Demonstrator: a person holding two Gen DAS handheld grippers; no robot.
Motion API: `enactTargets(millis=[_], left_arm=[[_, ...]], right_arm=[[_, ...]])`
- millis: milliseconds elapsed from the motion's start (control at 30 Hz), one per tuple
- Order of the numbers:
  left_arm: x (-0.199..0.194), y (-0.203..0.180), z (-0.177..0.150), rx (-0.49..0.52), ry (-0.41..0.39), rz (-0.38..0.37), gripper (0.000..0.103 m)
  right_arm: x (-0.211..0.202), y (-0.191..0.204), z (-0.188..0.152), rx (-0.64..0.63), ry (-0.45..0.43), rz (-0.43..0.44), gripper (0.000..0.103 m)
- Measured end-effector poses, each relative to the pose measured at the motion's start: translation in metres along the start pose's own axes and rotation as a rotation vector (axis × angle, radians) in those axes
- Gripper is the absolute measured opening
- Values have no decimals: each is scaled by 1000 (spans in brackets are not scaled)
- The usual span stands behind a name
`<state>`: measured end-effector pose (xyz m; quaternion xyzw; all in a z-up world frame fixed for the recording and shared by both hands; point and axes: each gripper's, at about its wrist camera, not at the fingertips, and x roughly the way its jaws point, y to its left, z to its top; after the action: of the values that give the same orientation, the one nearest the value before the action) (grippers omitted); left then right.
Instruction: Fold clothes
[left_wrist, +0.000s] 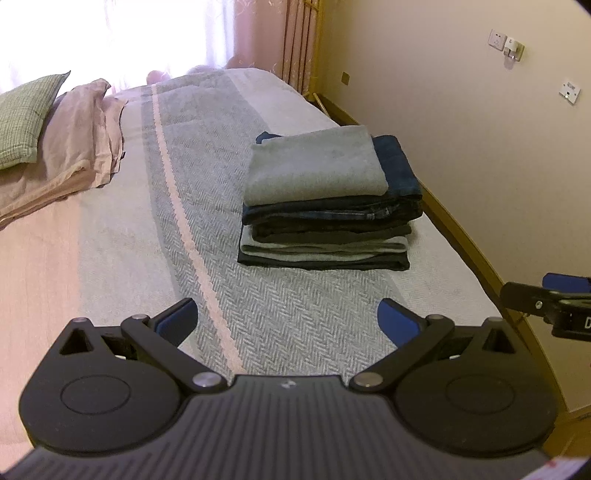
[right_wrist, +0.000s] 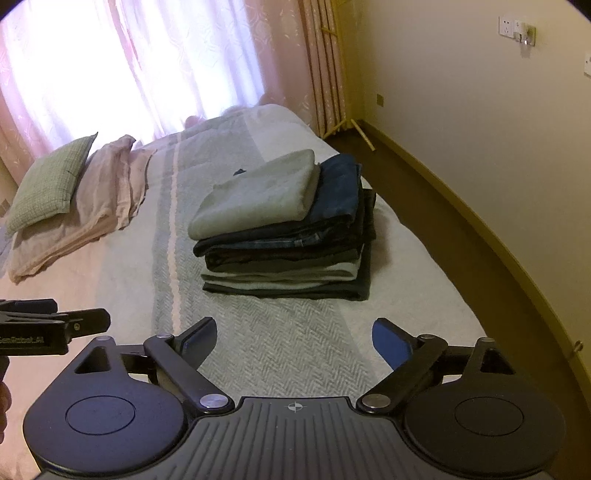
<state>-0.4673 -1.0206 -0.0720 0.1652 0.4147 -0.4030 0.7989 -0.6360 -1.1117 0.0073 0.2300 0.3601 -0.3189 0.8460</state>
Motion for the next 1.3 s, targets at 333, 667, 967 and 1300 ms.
enactTargets(millis=[333,667,967,1300], left_arm=[[-1,-2,-1,12,-9,-7,102],[-5,2,-3,26,-14,10,102],[-1,7,-13,11,0,-10,102],[-4,4,-13,22,-8,-12,102]], right_arm=[[-1,3,3,-4,20,0,89],[-3,9,6,-27,20,-18,89],[-1,9,0,-11,24,-42,89],[-3,13,-2,-9,18,-44,89]])
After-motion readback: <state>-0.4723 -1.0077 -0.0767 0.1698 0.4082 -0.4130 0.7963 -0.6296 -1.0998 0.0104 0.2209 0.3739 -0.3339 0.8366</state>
